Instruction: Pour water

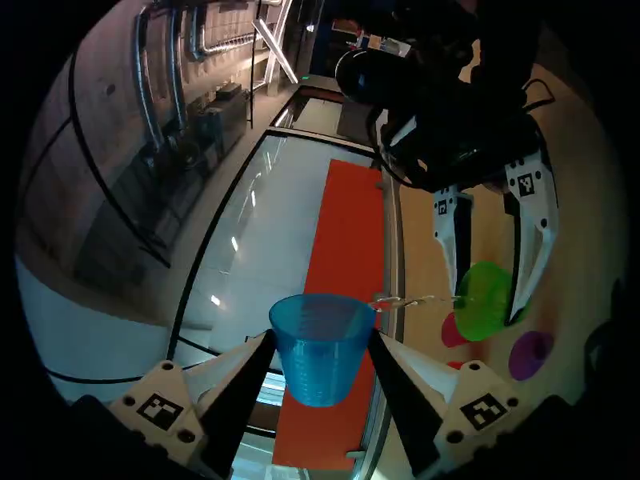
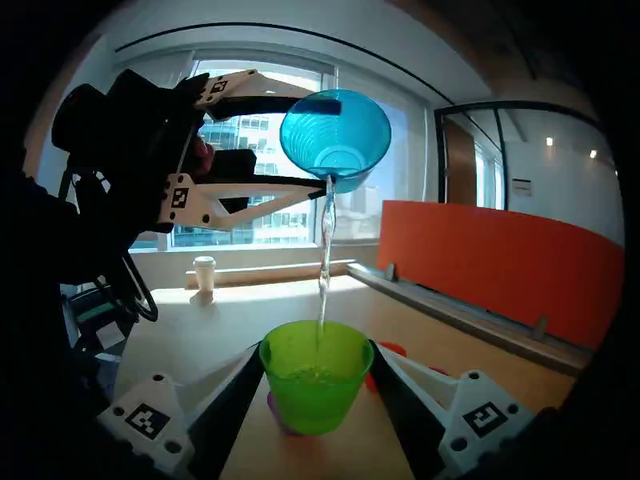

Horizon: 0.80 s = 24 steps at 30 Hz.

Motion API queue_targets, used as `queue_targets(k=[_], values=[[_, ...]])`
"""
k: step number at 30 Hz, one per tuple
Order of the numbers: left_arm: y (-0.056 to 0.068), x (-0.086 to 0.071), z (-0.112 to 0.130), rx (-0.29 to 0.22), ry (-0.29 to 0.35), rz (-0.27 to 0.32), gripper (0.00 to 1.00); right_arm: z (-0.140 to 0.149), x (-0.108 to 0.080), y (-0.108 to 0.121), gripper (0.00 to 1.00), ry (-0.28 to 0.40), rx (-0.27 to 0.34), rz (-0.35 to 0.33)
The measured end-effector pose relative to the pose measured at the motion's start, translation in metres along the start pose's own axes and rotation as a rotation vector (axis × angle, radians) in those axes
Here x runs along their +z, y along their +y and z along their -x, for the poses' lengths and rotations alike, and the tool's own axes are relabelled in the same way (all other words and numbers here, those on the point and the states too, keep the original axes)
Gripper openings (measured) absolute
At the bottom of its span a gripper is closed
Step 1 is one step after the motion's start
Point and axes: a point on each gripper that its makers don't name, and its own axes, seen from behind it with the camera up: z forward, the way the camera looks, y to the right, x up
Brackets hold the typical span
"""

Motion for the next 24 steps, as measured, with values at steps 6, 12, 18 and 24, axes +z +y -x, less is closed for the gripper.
queue_targets(k=[6, 12, 18, 24], values=[[0.0021, -0.0012, -0.0026, 0.035, 0.001, -0.005, 0.83, -0.0019, -0.0006, -0.0004, 0.92, 0.001, -0.002, 0.000], [-0.0007, -0.0029, -0.0032, 0.066, -0.001, -0.006, 0.83, -0.0011, -0.0003, 0.0000, 0.92, 0.001, -0.002, 0.003], [0.0009, -0.0041, -0.0036, 0.090, -0.002, -0.003, 0.83, -0.0011, 0.0002, 0.0007, 0.92, 0.001, -0.002, 0.004], [0.0051, -0.0039, -0.0057, 0.109, -0.004, -0.009, 0.83, -0.0018, 0.0006, -0.0002, 0.92, 0.003, -0.002, 0.003]])
